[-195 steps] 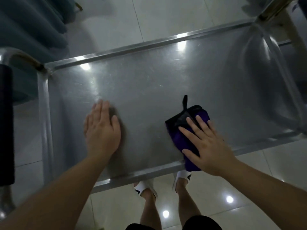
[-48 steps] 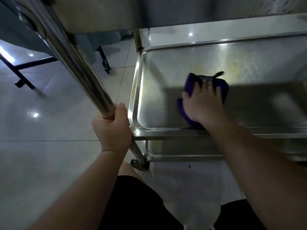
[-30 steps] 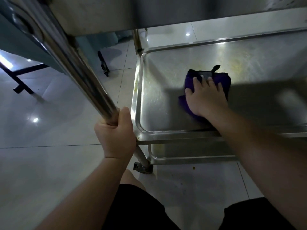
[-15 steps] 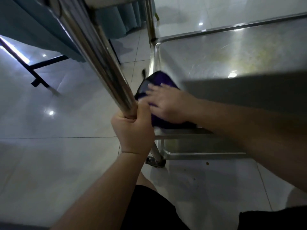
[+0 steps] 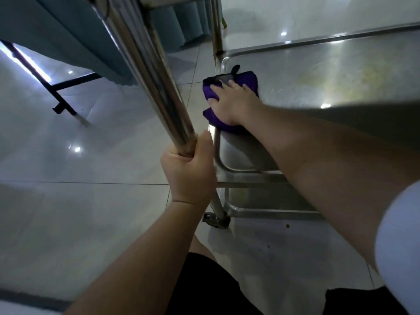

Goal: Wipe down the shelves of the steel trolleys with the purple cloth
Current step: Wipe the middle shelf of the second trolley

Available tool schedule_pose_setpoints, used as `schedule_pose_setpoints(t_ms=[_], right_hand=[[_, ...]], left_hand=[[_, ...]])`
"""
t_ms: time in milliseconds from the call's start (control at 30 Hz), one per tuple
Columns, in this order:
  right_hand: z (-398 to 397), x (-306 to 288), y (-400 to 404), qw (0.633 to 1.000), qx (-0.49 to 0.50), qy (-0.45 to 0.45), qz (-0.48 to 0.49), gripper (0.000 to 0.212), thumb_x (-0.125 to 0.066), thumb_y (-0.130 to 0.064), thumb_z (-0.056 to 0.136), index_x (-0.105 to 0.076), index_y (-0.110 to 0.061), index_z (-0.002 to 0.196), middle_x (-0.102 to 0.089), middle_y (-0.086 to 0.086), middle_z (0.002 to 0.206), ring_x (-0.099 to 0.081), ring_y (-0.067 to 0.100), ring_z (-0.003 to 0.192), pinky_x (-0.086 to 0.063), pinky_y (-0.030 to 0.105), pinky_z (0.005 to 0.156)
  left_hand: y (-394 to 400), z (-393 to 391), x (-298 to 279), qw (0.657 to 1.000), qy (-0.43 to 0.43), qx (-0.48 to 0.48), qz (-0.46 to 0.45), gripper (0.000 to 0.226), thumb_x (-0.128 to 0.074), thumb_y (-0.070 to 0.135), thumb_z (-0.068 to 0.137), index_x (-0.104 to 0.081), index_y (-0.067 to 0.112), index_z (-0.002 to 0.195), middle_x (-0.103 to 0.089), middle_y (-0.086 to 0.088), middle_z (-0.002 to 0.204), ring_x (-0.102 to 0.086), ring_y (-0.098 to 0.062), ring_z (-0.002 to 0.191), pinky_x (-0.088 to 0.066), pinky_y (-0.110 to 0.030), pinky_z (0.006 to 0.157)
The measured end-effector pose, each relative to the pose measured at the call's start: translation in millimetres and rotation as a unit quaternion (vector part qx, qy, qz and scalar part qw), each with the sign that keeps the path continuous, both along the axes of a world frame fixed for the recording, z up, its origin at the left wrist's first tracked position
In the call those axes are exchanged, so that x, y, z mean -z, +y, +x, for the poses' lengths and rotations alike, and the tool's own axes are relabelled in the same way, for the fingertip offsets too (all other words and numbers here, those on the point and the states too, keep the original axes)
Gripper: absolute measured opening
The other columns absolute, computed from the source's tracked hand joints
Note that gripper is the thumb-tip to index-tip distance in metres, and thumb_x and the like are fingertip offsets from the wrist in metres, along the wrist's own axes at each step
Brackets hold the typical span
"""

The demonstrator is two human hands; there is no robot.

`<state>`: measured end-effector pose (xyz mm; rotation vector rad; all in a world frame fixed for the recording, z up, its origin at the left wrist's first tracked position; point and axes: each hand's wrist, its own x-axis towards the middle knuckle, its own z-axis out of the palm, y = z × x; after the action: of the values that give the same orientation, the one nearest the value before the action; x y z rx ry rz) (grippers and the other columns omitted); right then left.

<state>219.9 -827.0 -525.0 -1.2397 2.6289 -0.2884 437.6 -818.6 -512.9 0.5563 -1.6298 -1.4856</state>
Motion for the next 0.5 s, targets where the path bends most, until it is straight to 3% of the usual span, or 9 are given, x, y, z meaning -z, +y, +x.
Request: schedule_pose_setpoints(t_ms=[100, 300, 400, 500], right_hand=[[8, 1, 5, 1.0, -0.009, 0.002, -0.002, 0.062, -0.017, -0.049, 0.107, -0.014, -0.028, 0.165, -0.01, 0.0, 0.173, -0.006, 0.024, 0.159, -0.004, 0.051, 0.127], [62, 4, 64, 0.989, -0.149, -0.004, -0.014, 0.063, -0.018, -0.057, 0.107, -0.013, -0.034, 0.165, -0.006, -0.007, 0.173, -0.003, 0.017, 0.159, -0.004, 0.048, 0.128], [89, 8, 91, 0.982, -0.191, -0.003, -0.008, 0.065, -0.016, -0.06, 0.105, -0.004, -0.035, 0.165, 0.002, -0.01, 0.173, 0.003, 0.015, 0.159, -0.001, 0.047, 0.128], [105, 10, 110, 0.976, -0.215, -0.007, -0.015, 0.066, -0.022, -0.059, 0.105, -0.008, -0.034, 0.165, -0.001, -0.01, 0.173, 0.001, 0.015, 0.159, -0.002, 0.048, 0.129]], left_hand=[[2, 3, 3, 1.0, 0.002, -0.007, 0.005, 0.037, -0.067, 0.029, 0.089, -0.051, 0.032, 0.056, -0.043, 0.005, 0.053, -0.043, -0.02, 0.047, -0.04, -0.029, 0.046], [3, -1, 0, 1.0, 0.004, -0.015, 0.013, 0.038, -0.067, 0.029, 0.09, -0.054, 0.032, 0.054, -0.047, 0.007, 0.052, -0.043, -0.017, 0.046, -0.037, -0.03, 0.046], [3, -5, 1, 0.999, 0.007, -0.029, 0.013, 0.039, -0.066, 0.028, 0.089, -0.053, 0.031, 0.052, -0.048, 0.006, 0.051, -0.045, -0.017, 0.047, -0.039, -0.03, 0.048], [4, -6, -1, 0.999, 0.003, -0.041, 0.03, 0.038, -0.066, 0.029, 0.086, -0.051, 0.031, 0.051, -0.046, 0.004, 0.051, -0.044, -0.018, 0.048, -0.038, -0.032, 0.051]])
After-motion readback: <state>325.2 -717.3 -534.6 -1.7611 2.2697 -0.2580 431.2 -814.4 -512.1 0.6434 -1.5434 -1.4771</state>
